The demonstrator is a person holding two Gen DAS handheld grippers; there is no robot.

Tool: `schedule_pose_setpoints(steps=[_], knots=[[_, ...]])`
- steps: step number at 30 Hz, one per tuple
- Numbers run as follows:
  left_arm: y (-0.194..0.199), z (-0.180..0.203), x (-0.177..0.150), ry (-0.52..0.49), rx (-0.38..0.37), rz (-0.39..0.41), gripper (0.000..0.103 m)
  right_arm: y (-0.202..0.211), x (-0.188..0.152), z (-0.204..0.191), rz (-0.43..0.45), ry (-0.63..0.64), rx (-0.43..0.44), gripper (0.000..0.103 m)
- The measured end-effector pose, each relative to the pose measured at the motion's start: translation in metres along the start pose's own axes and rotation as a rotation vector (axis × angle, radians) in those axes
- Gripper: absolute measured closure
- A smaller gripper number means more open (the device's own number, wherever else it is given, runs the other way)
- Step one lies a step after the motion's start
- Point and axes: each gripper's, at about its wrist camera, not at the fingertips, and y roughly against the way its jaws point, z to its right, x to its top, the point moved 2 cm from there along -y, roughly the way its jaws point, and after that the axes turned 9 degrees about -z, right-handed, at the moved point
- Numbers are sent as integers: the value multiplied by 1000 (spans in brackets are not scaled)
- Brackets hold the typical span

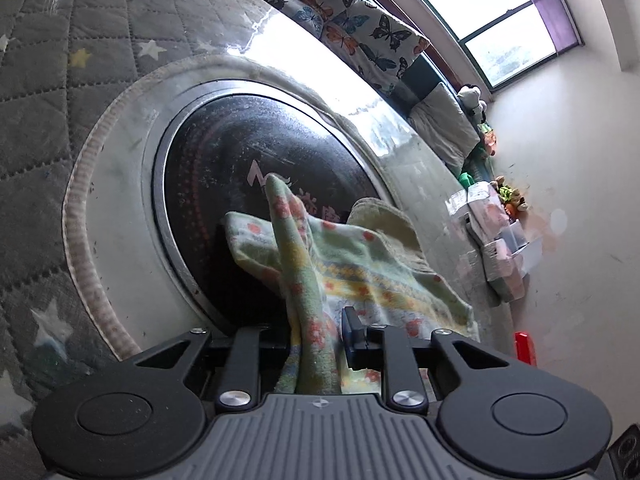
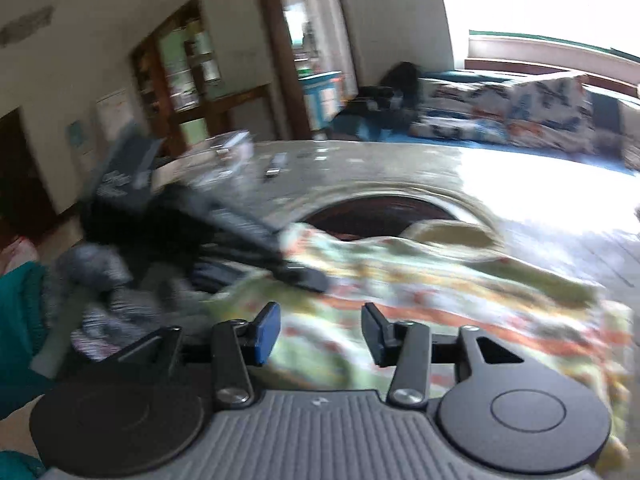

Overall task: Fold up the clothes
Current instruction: 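Grasp the shirt side edge with the right gripper while the left gripper grasps it too, then lift the side edge with both grippers and fold it over the shirt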

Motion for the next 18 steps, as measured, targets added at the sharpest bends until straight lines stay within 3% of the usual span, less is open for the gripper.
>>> schedule_pose_setpoints(steps=[4,7,11,18], knots=[[1,-1,-2,-5,11,7,78,9,-3,45,28,-103,-125,35],[0,1,-3,-21,23,10,76,13,-7,88,42,-204,-232,32],[0,3,-4,-38,35,13,76,13,-16,131,40,-320,-311,31],[0,7,-5,-65,60,20,76,2,-24,154,27,-372,-321,35]])
